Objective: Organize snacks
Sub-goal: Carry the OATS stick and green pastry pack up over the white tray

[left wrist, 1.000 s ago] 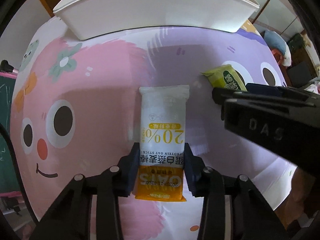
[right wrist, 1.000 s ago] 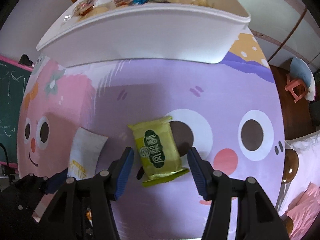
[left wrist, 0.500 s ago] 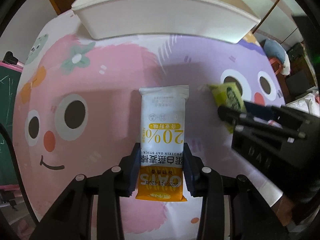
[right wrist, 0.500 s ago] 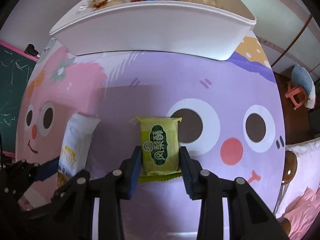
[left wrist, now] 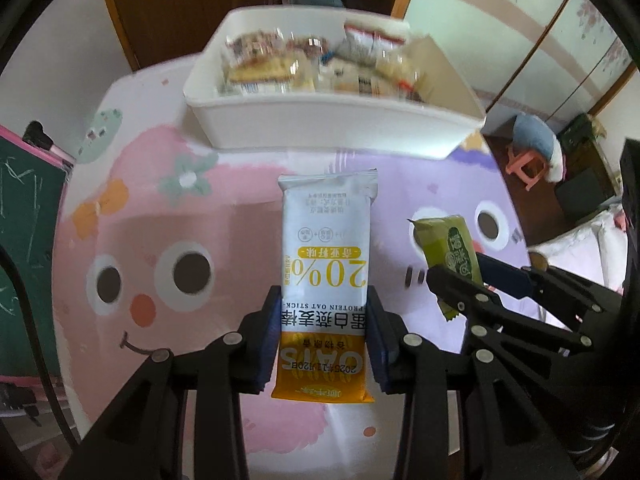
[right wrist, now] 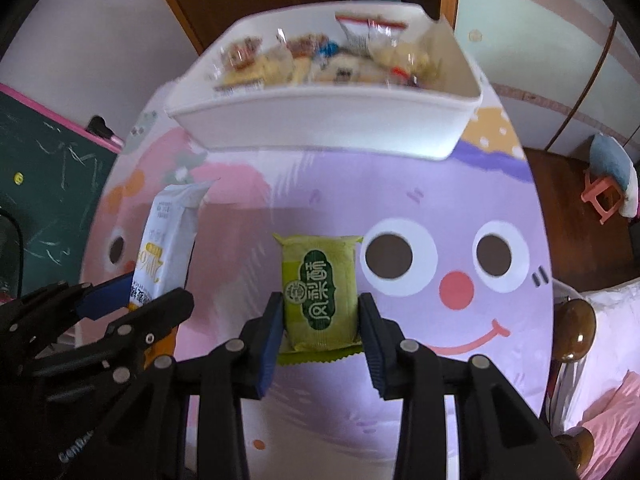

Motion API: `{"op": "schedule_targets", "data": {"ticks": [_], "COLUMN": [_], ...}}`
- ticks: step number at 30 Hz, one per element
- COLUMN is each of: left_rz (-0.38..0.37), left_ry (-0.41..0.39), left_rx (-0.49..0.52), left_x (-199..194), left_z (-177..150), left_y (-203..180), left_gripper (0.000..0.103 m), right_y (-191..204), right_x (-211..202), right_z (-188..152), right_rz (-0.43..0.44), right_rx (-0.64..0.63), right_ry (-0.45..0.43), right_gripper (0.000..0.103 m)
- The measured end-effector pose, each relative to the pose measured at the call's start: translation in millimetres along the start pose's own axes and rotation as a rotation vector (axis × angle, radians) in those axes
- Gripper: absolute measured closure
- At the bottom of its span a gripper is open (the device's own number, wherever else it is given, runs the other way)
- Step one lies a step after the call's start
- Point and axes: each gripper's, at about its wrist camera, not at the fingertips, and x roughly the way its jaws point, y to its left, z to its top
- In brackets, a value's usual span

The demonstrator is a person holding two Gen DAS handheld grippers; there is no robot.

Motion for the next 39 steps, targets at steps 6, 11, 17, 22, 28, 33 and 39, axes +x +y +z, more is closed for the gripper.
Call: {"op": "schedule_targets", "data": {"ticks": [6, 11, 17, 22, 28, 33, 39], "left_rz": [-0.003, 0.003, 0.004, -0.007, -0.031, -0.055, -0.065], "left_ry": [-0.066, -0.122, -0.211, -0.289, -0.345, -0.345, -0.308], "left_rx": [-0.009, -0.011, 0.007, 0.038, 0.071, 0.072, 0.081], "left_x": [-32, -56, -85, -106, -118, -110, -82], "left_z": [28, 59, 106, 149, 197, 228, 250], "left_y": [8, 16, 22, 20, 10, 7, 5], "left_gripper": [0.066, 0.066, 0.066, 0.065, 0.065, 0.065, 0.065], "right_y": [8, 14, 14, 12, 9, 2, -5], "right_x": [-33, -58, -81, -98, -119, -121, -104], "right_z": [26, 53, 90, 126, 169, 199, 213], "right_rz": [0.021, 0.026, 0.023, 0.012, -0.022, -0.045, -0.059], "right_rx": [0.011, 0.011, 0.021, 0.037, 0.057, 0.096, 0.122], "right_ry": [-0.087, -0.159, -0.230, -0.284, -0.364, -0.403, -0.382], "right_gripper": [0.066, 0.066, 0.066, 0.066, 0.066, 0.066, 0.066]}}
